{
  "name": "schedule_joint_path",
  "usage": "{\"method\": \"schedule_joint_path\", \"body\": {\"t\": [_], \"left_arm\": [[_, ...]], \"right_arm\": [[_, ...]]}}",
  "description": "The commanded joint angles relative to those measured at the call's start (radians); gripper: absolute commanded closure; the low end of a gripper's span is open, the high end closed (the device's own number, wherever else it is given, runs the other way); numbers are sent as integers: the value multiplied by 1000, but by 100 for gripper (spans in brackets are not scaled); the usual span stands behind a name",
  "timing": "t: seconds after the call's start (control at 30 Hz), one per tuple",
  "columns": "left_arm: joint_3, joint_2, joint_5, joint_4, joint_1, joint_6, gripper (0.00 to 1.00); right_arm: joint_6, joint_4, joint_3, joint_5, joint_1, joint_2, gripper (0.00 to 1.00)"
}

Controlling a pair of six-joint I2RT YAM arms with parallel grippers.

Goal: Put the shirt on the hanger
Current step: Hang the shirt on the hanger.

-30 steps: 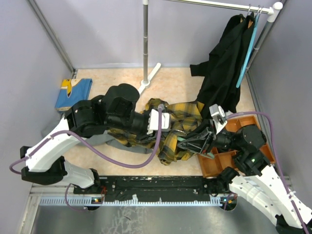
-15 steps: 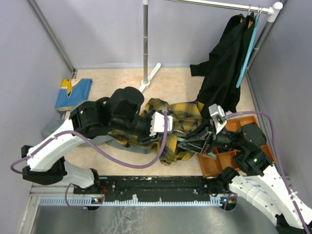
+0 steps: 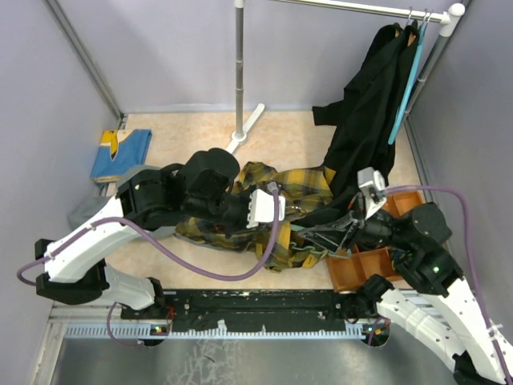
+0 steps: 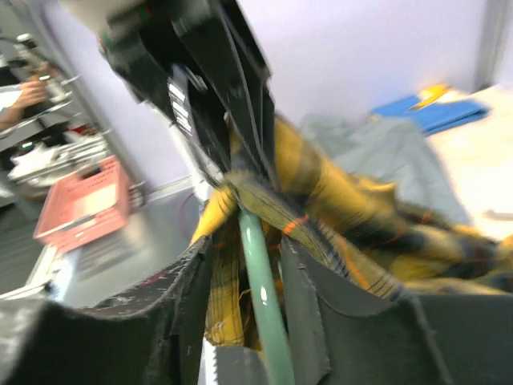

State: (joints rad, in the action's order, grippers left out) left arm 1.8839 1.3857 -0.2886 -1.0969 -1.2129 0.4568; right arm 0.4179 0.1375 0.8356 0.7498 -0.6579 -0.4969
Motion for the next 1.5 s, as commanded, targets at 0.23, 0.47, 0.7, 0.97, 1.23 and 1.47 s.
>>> {"method": "schedule_joint_path", "body": {"t": [0.23, 0.47, 0.7, 0.97, 1.23, 1.47], "left_arm": [[-146, -124, 219, 58, 6, -114, 100], [-270, -248, 411, 226, 8, -213, 100], [-291, -328, 590, 403, 10, -276, 100], [-240, -302, 588, 392, 10, -273, 100], [-241, -288, 582, 408, 9, -262, 100], [-239, -286, 587, 416, 9, -254, 100]], "right_arm": [[-122, 450, 217, -723, 7, 198, 49], [61, 536, 107, -920, 7, 315, 46], [232, 343, -58, -842, 7, 331, 45], [510, 13, -257, -839, 7, 293, 41], [659, -242, -354, -813, 6, 172, 38], [739, -329, -402, -776, 5, 94, 42]]}}
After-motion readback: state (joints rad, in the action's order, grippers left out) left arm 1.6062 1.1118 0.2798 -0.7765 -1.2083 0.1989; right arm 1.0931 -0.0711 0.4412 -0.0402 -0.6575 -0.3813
